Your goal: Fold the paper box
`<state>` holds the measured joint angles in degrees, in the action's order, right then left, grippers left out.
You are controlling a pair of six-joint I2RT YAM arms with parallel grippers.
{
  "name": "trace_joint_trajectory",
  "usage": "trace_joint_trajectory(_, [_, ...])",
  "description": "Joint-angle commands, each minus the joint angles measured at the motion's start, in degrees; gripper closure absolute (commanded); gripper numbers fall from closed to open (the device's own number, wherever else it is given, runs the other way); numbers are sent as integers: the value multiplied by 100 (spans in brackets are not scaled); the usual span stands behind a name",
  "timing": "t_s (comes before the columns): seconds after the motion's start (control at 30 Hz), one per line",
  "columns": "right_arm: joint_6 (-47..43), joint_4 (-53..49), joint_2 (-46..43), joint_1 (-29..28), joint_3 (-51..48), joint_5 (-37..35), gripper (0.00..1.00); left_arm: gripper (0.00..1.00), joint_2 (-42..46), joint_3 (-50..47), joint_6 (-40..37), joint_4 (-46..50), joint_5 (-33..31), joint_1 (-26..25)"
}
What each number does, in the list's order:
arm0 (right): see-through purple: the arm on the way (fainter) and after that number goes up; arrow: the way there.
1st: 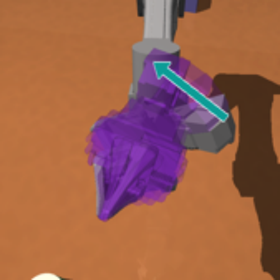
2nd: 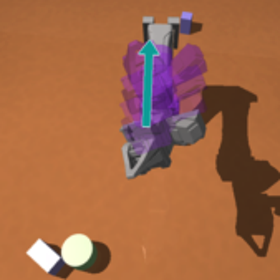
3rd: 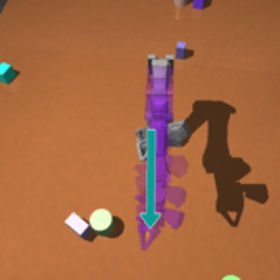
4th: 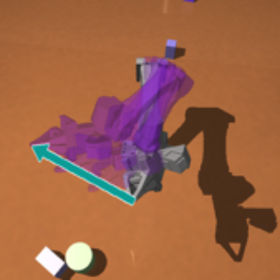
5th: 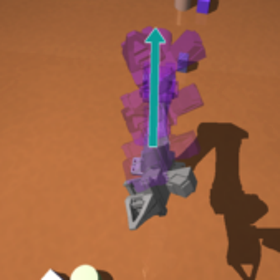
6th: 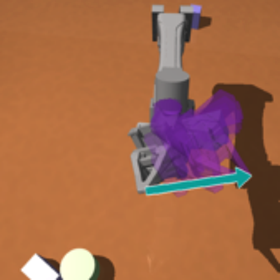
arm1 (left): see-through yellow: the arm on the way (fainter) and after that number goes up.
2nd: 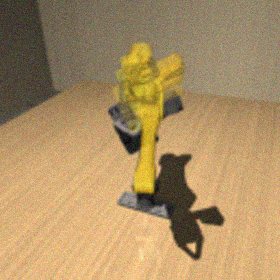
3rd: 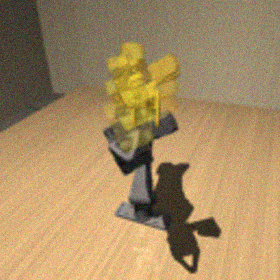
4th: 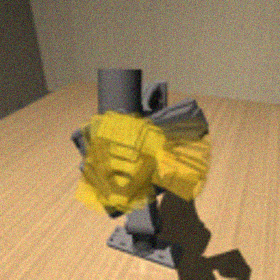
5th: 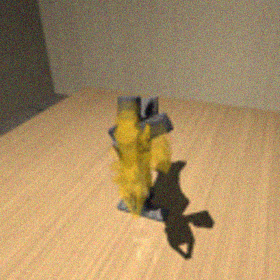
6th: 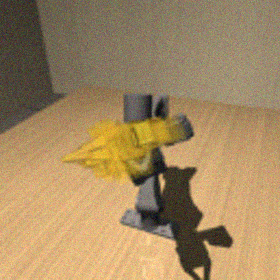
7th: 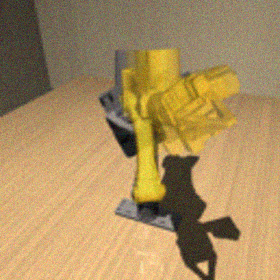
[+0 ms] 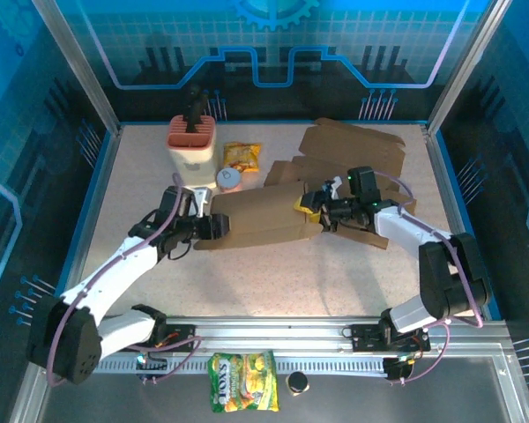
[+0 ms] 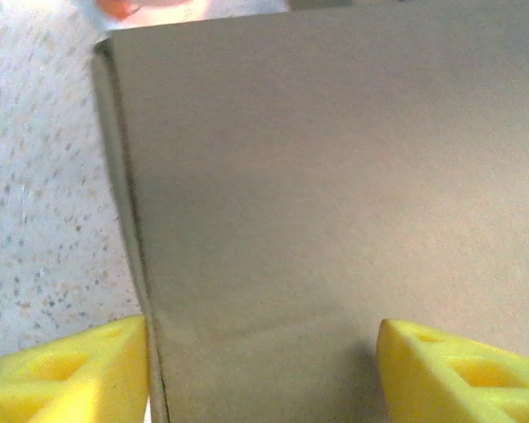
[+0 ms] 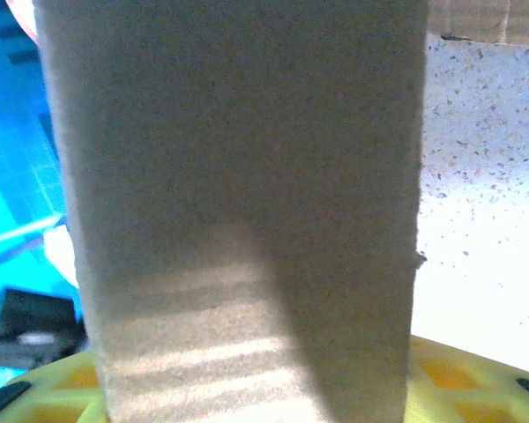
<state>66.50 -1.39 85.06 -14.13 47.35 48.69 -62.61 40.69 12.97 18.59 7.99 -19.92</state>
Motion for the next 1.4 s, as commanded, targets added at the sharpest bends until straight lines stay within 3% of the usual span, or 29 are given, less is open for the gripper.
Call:
trace_joint_trajectory(0.0, [924,-63,-110,-17,-96,-106,51,32,526,584,-1741,-283,682,-827])
trace_joint_trajectory(0.17, [1344,-1011,-373,99,-93,-209,52,30,616,1362,-2954,698,34,-1523])
trace_joint_trajectory(0.3, [1269,-1278,-474,162,-110,-241,52,20,623,1496,-3164,732,-330,-1554])
trace_joint_trajectory(0.5, [1520,-1539,-605,293,-257,-170,55,19,462,1659,-3628,1085,345,-1566])
trace_joint_trajectory(0.6, [1580,-1990,-645,393,-227,-99,55,18,418,1706,-4515,1440,739,-1778])
trace_joint_trajectory(0.77, [1908,-2278,-751,545,-420,82,55,11,160,1739,-5490,1838,441,-2207])
trace_joint_trajectory(1.03, [2163,-2594,-773,455,-560,200,55,8,-223,1524,-5886,1459,-507,-2392])
trace_joint_trajectory(1.37, [2680,-2665,-658,476,-973,391,57,9,-414,1363,-6138,1445,-201,-2407])
